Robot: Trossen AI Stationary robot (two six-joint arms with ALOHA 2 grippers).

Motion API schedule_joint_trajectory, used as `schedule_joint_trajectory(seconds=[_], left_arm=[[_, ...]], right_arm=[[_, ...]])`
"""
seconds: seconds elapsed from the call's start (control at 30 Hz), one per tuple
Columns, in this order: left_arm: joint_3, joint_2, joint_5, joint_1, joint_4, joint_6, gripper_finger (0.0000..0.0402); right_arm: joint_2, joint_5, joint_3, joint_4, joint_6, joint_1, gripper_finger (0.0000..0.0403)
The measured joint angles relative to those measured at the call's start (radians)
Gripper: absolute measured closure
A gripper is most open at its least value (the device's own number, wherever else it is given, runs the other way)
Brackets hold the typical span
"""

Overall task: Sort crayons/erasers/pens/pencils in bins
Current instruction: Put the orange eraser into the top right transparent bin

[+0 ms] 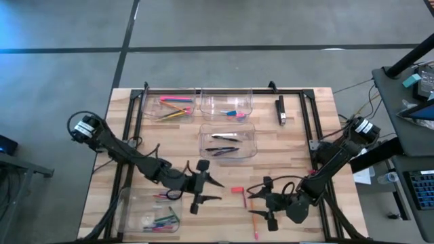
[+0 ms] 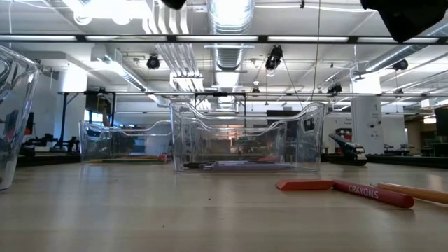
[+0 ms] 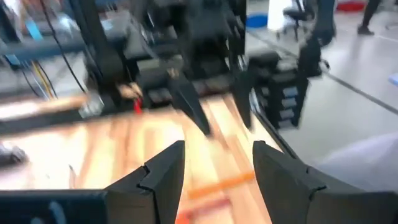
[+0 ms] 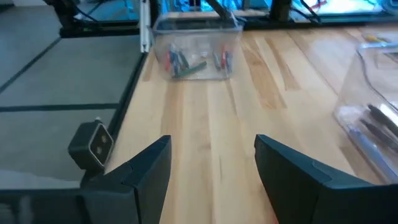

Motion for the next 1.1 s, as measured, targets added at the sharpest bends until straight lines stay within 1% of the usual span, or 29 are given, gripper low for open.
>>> schedule_joint_trajectory(seconds=[0.07,0.23,0.37,0.6,0.67,0.87,1.1], left_arm=[[-0.001,0.019,0.001,-0.006,-0.017,-0.048,0.0228],[-0.002,0.088,-0.009,-0.013,0.001,-0.083,0.0228],[-0.002,0.17,-0.062,-0.008,0.029,-0.131,0.0228],[0.063,0.29,-0.077,0.028,0.04,-0.169,0.0228],[0.085,0.313,-0.077,0.035,0.015,-0.167,0.0228],[0.138,0.393,-0.063,0.055,-0.011,-0.106,0.0228],[0.173,0.469,-0.058,0.095,-0.01,-0.099,0.0228]], right_arm=[[-0.029,0.012,0.0,-0.063,0.053,0.0,0.0184],[-0.093,0.048,-0.001,-0.256,0.142,0.0,0.0184],[-0.112,0.106,-0.002,-0.352,0.195,-0.002,0.0184],[-0.095,0.121,-0.007,-0.362,0.21,-0.016,0.0184],[-0.095,0.119,-0.007,-0.362,0.217,-0.015,0.0184],[-0.097,0.118,-0.007,-0.376,0.239,-0.011,0.0184],[-0.097,0.118,-0.007,-0.386,0.26,-0.008,0.0184]])
